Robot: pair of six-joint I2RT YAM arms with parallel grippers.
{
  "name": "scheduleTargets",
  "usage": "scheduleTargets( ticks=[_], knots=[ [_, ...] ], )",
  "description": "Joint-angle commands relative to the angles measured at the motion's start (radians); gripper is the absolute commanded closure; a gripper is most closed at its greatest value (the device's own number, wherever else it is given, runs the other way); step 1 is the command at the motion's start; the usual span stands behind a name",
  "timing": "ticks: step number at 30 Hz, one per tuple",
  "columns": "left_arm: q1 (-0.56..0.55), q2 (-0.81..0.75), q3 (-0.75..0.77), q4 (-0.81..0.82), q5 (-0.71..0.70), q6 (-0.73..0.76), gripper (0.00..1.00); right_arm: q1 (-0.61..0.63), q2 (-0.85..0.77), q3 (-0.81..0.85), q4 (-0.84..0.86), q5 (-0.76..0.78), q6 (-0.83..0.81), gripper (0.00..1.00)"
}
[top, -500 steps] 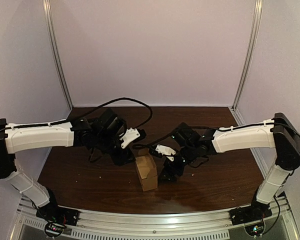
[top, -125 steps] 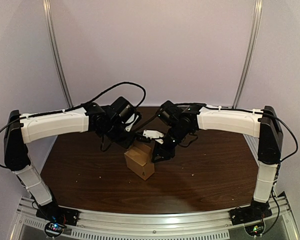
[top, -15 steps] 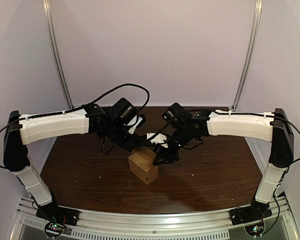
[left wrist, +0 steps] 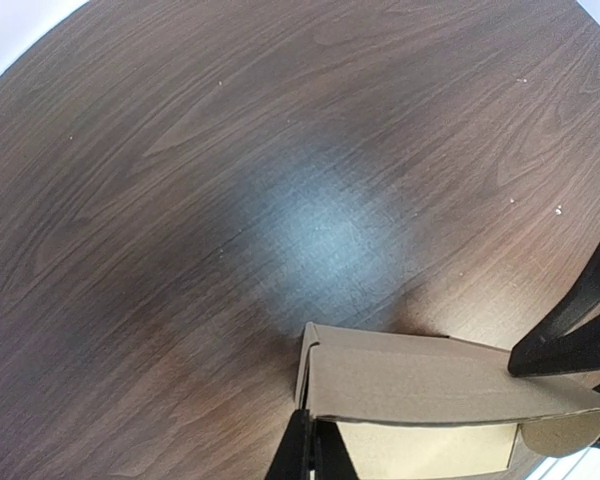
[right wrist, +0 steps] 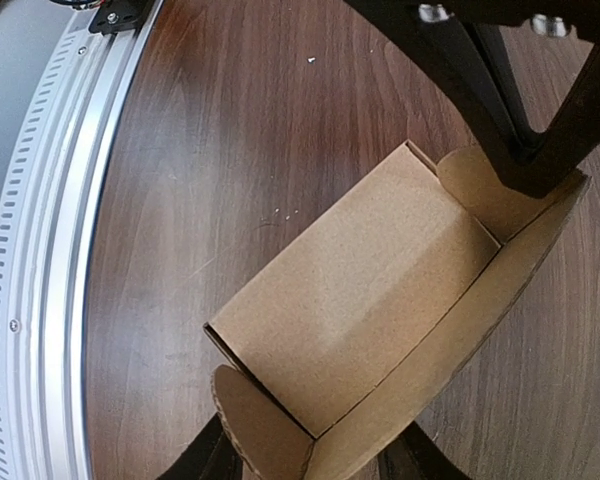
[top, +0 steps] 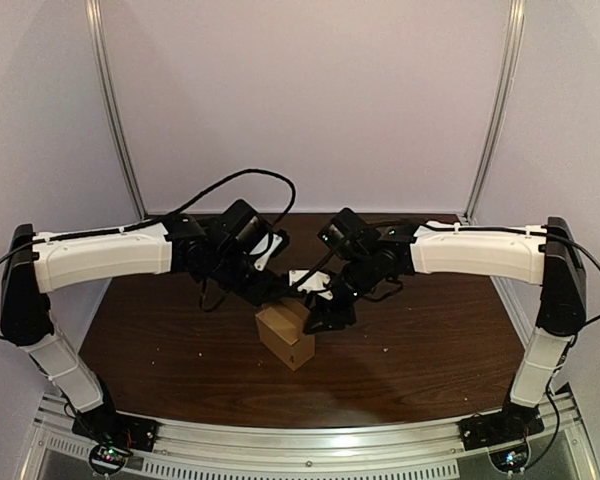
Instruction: Fold the paper box
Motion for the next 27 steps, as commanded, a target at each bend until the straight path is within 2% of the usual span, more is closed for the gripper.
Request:
scheduleTargets(
  ticks=[1,9,17,27],
  knots=[
    [-0.010,0.010,-0.071,-0.054,0.011,0.023,1.00,0.020,0.012,0.025,-0.015,0.054,0.000,0.54],
    [-0.010,-0.014,-0.100,-0.027,0.006,0.063,1.00,0.030,0.011,0.029,-0.013,0.089,-0.002,0.55],
    [-0.006,0.016,-0.003,-0.101,-0.003,0.131,1.00,0.029,0.013,0.038,-0.023,0.080,-0.004,0.55],
    [-0.007,0.050,-0.010,-0.095,0.044,0.118,1.00,0.029,0.016,0.038,-0.024,0.082,-0.005,0.54]
  ],
)
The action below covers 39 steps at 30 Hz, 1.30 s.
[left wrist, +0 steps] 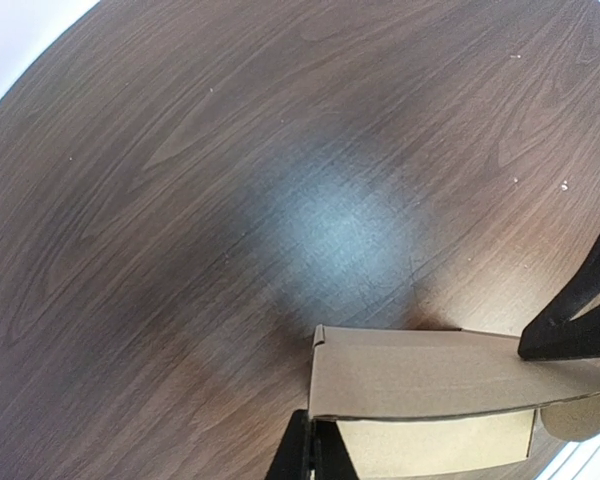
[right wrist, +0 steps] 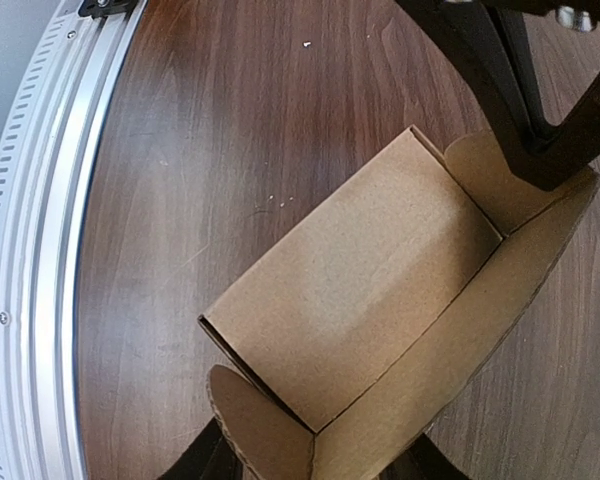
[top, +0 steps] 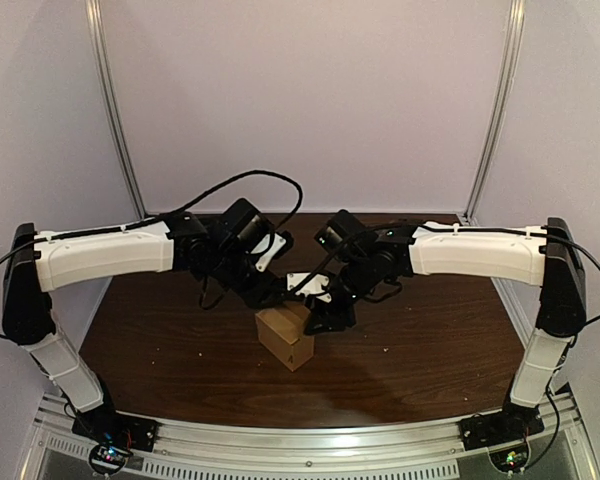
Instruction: Fold the paper box
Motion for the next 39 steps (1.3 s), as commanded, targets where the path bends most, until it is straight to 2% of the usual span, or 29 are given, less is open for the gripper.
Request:
scheduleTargets(
  ticks=[1,18,33,39],
  knots=[
    [-0.007,0.042,-0.031,-0.075,0.048,0.004,1.00,0.006,0.014,0.026,0.002,0.020,0.000,0.54],
    [-0.007,-0.009,-0.155,0.001,0.065,-0.012,1.00,0.036,0.013,0.037,0.031,0.120,0.043,0.55],
    [-0.008,-0.028,-0.142,-0.004,0.085,-0.004,1.00,0.029,0.015,0.069,0.030,0.124,0.107,0.59],
    [-0.008,-0.020,-0.088,-0.050,0.089,0.012,1.00,0.023,0.023,0.070,0.031,0.112,0.122,0.60]
  ],
)
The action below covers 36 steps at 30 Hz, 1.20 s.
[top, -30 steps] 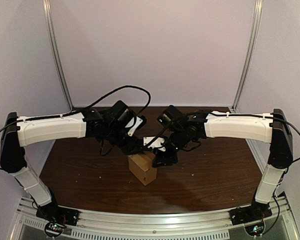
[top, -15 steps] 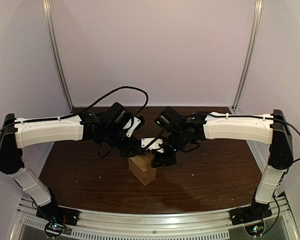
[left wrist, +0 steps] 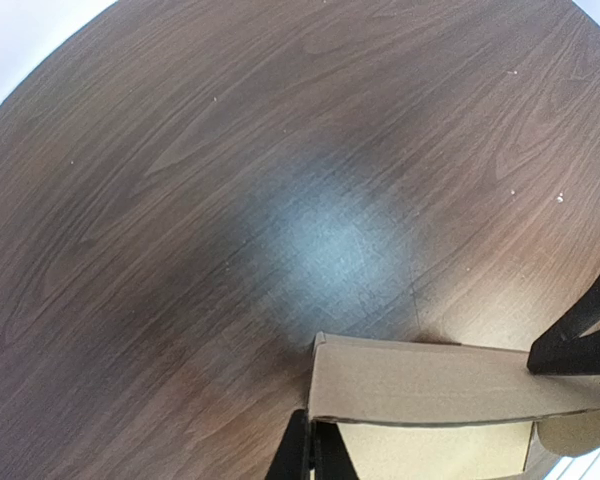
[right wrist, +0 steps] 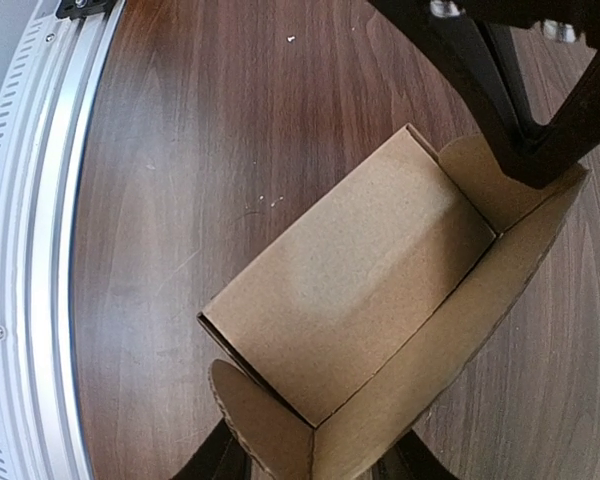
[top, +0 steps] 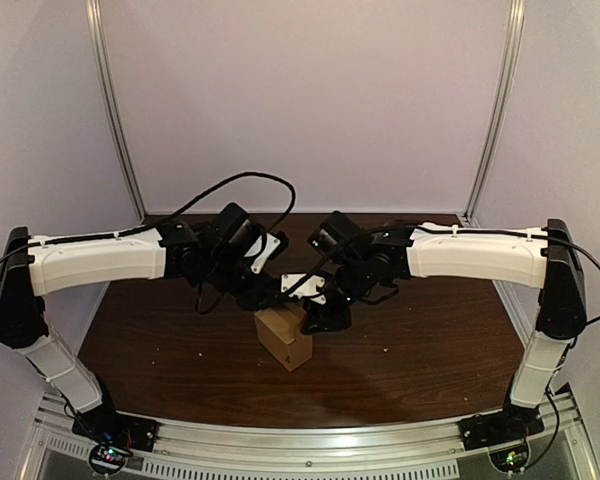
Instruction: Fold the paper box
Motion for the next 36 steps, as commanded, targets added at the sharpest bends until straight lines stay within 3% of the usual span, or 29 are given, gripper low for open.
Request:
scheduleTargets(
  ticks=[1,15,36],
  knots=[
    [-0.017,0.030,0.020,-0.168,0.081,0.021,1.00,-0.010,0.019,0.043,0.050,0.016,0.065,0.60],
    [-0.017,0.061,0.056,-0.200,0.128,0.030,1.00,-0.021,0.035,0.044,0.052,0.016,0.076,0.60],
    [-0.017,0.002,-0.044,-0.144,0.130,0.003,1.00,-0.001,0.046,0.065,0.061,0.120,0.105,0.62]
  ],
)
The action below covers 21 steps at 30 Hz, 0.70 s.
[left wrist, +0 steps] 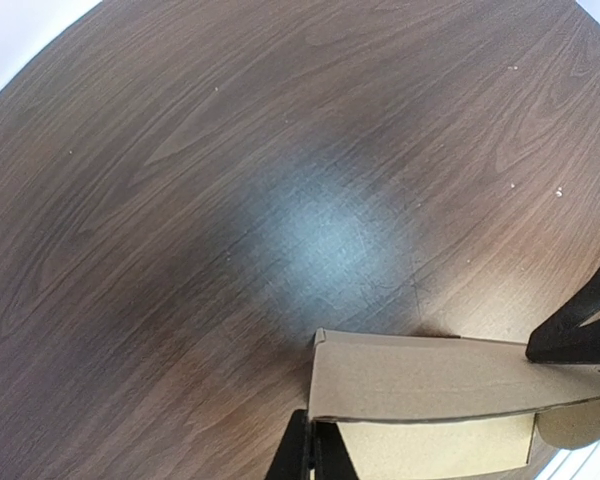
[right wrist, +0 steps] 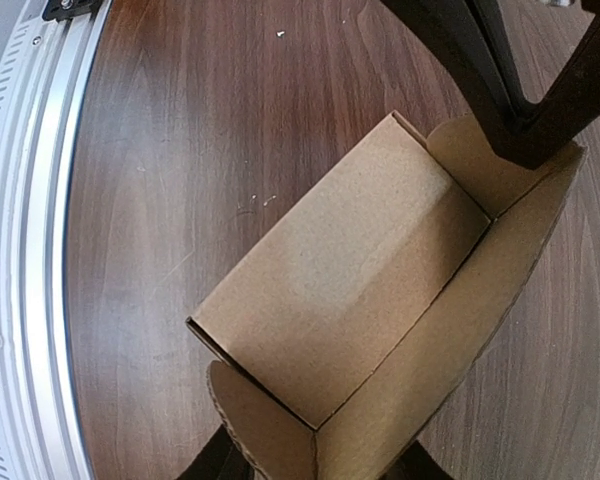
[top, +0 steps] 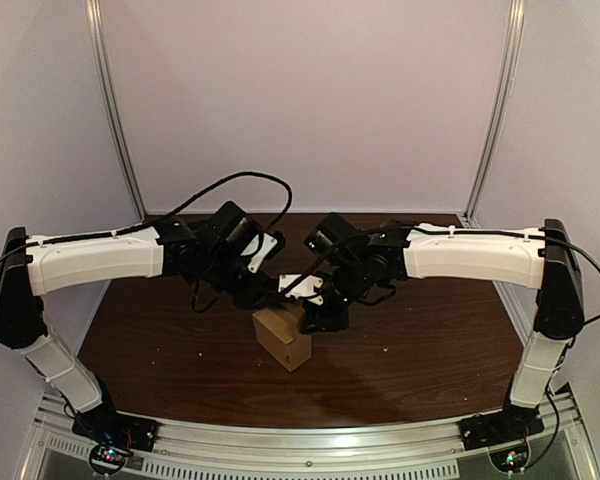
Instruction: Fold the paper box
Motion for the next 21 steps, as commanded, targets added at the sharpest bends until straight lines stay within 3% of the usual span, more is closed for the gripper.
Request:
scheduleTargets(
  ticks=[1,21],
  knots=[
    [-0.032,0.003,-0.049,-0.109,0.104,0.002,1.00,-0.009,0.036,0.051,0.065,0.091,0.074,0.62],
    [-0.050,-0.041,-0.132,-0.046,0.112,-0.027,1.00,0.007,0.051,0.051,0.041,0.100,0.034,0.62]
  ],
)
